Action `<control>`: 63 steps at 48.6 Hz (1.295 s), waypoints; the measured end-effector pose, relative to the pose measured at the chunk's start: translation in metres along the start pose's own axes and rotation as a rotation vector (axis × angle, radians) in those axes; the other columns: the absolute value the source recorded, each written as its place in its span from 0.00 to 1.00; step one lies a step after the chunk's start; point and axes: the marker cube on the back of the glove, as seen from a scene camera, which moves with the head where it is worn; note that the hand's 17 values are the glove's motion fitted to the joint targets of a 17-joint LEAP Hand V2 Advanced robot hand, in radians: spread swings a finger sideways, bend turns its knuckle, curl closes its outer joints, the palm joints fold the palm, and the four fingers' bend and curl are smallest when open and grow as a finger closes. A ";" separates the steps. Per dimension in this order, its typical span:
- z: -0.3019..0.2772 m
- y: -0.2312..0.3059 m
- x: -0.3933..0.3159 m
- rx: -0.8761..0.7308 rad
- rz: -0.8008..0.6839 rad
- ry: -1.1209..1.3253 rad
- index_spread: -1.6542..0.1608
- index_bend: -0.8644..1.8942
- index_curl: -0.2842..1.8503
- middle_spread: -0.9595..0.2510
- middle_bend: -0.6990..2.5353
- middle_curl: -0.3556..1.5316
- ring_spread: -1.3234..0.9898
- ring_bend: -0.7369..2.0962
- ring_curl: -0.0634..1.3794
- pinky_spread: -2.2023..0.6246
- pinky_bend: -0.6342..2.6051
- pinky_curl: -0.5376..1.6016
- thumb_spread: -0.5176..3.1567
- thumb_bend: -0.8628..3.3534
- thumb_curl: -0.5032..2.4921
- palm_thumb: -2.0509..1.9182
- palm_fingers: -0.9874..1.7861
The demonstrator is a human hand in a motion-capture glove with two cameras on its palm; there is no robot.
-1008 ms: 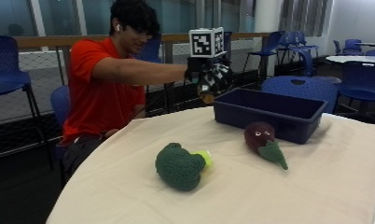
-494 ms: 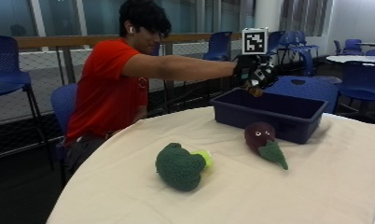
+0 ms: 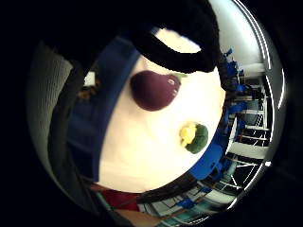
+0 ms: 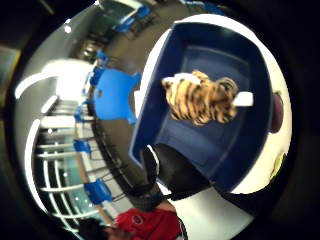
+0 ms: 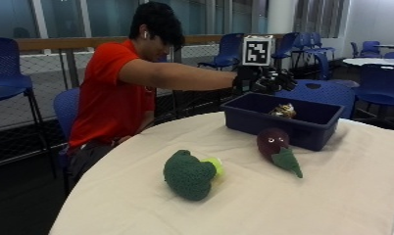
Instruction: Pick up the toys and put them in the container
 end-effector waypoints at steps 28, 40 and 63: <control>0.003 0.122 0.240 0.000 0.406 -0.020 0.72 0.35 0.23 0.67 0.28 0.42 0.52 0.40 0.29 0.82 0.43 0.40 0.41 0.19 0.27 0.50 0.32; 0.055 0.150 0.295 -0.094 0.501 -0.072 0.72 0.35 0.22 0.68 0.27 0.41 0.54 0.37 0.27 0.83 0.47 0.41 0.41 0.19 0.26 0.50 0.31; 0.144 0.157 0.310 -0.328 0.608 -0.054 0.71 0.36 0.21 0.73 0.25 0.36 0.57 0.33 0.26 0.83 0.57 0.45 0.41 0.19 0.25 0.50 0.31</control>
